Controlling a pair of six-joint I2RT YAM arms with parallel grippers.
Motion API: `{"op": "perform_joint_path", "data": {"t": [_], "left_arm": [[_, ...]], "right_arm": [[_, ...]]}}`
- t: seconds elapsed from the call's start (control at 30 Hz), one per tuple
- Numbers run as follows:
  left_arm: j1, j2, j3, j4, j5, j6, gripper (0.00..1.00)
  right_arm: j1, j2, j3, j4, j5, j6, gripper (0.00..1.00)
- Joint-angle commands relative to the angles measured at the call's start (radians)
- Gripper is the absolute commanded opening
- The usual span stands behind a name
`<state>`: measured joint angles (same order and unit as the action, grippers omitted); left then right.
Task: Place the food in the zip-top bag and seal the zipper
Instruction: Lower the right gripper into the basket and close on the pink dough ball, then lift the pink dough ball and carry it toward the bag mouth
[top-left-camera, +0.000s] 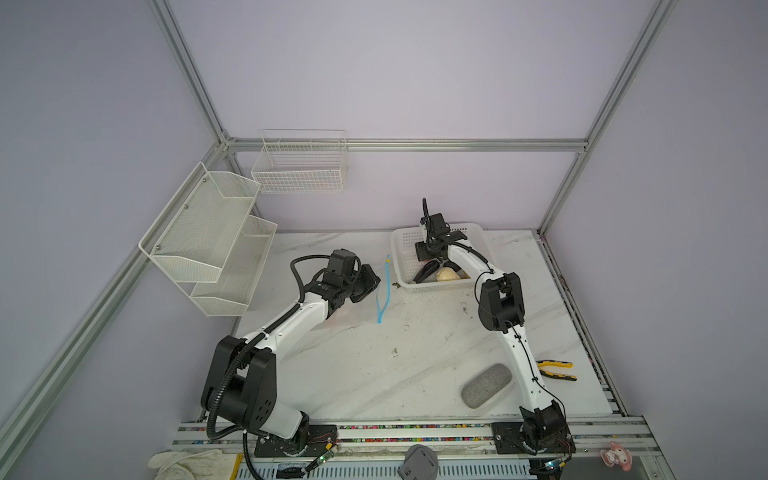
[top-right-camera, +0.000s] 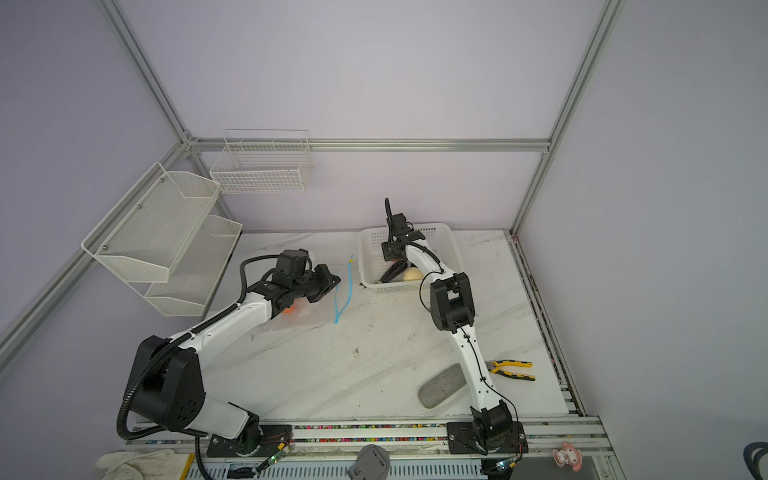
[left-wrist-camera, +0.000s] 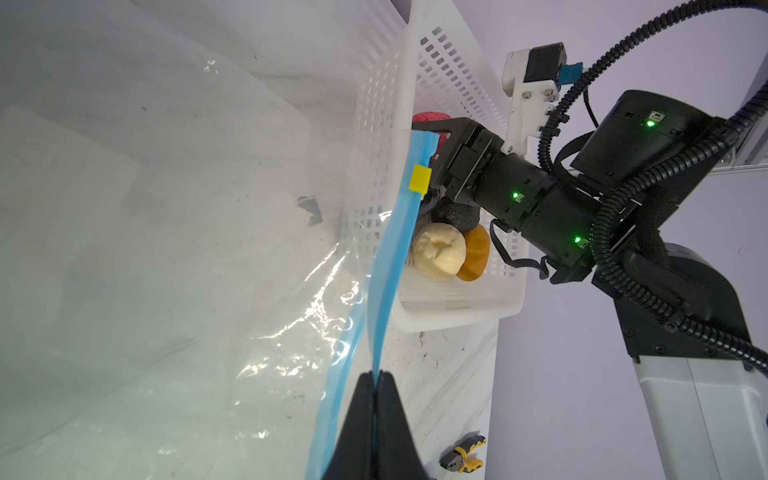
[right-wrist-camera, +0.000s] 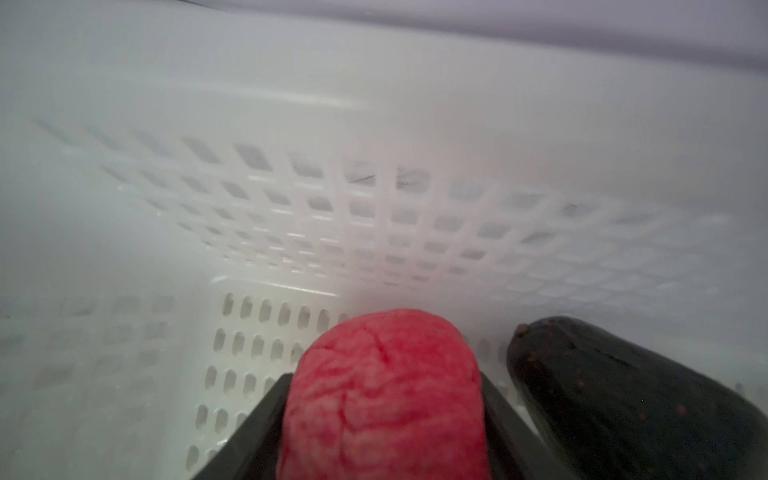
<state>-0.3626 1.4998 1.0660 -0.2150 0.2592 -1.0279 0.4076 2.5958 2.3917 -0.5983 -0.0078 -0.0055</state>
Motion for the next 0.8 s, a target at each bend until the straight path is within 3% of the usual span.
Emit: {"op": "perform_joint_path", "data": {"t": [0.0, 0.77], "left_arm": [[0.001, -0.009, 0.017, 0.017, 0.02, 0.026, 0.0], [0.001, -0.019, 0.012, 0.017, 0.021, 0.021, 0.0]], "right_arm": [[-0.004, -0.047, -0.024, 0.004, -0.021, 0.01, 0.61], [-0.005, -0.262, -0.289, 0.16, -0.08, 0.051, 0.57]]}}
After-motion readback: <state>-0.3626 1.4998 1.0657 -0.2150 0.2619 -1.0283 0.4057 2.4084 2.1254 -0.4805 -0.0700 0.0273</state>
